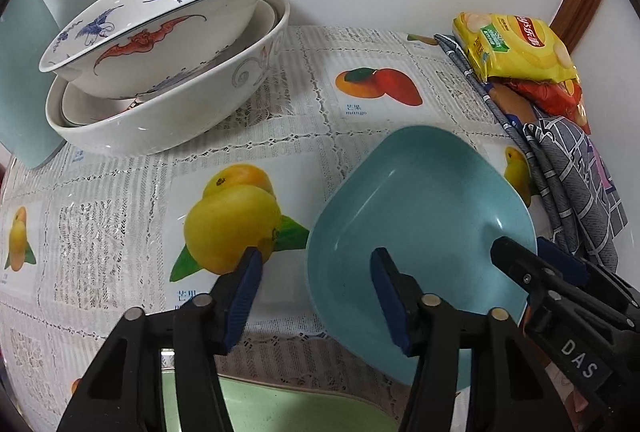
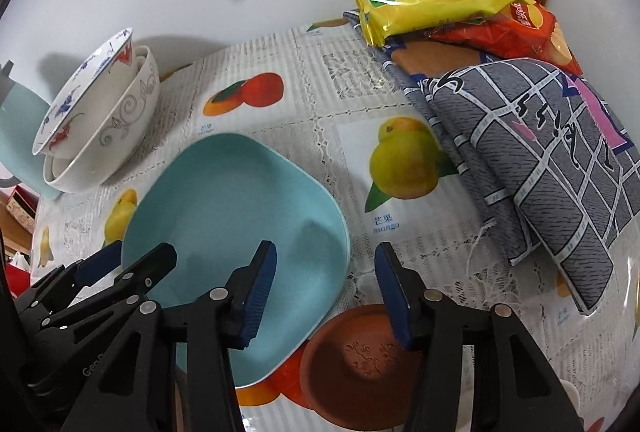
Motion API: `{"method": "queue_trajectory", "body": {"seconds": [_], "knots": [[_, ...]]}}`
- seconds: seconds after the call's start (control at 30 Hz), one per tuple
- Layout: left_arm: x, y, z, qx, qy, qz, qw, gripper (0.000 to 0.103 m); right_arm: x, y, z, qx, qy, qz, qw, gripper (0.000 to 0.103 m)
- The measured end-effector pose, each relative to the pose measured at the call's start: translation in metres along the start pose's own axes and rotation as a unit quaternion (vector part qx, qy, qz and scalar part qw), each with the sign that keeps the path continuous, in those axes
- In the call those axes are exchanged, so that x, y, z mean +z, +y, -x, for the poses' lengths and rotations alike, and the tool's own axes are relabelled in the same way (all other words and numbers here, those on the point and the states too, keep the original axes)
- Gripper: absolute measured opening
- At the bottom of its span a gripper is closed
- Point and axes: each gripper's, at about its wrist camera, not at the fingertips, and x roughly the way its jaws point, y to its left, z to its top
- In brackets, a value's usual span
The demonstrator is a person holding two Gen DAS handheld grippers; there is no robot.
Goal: Organize plates and bowls
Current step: 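Close both grippers on the rim of the light blue plate, then lift the light blue plate and carry it toward the green plate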
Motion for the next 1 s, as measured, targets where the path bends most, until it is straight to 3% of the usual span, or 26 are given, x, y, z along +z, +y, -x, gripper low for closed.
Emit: {"method": "queue_trajectory", "body": {"seconds": [0.07,0.1,0.4,0.77,1.0], "knots": [[0.000,0.001,-0.001,-0.001,-0.001,0.000,1.0000,0.051,-0.001,0.002,-0.004,0.003,0.006,0.000,1.000,0.034],[-0.001,0.001,-0.002,-0.002,-0.003,0.000,1.0000,0.048,-0.002,0.003,-0.006,0.004,0.010,-0.002,1.000,0.032],[0.000,0.001,-0.007,-0.015,-0.004,-0.007,0.9999,0.019,0.002,0.008,-0.013,0.004,0.019,-0.005,1.000,0.032],[0.000,0.012,-0.002,-0.027,-0.012,0.019,0.9994,0.012,-0.002,-0.001,-0.014,0.012,0.007,-0.013,1.000,0.013],[0.002,0.011,0.028,-0.036,-0.042,0.017,0.9983,0.011,-0.004,-0.004,0.011,0.031,-0.034,-0.018,0.999,0.012]]}}
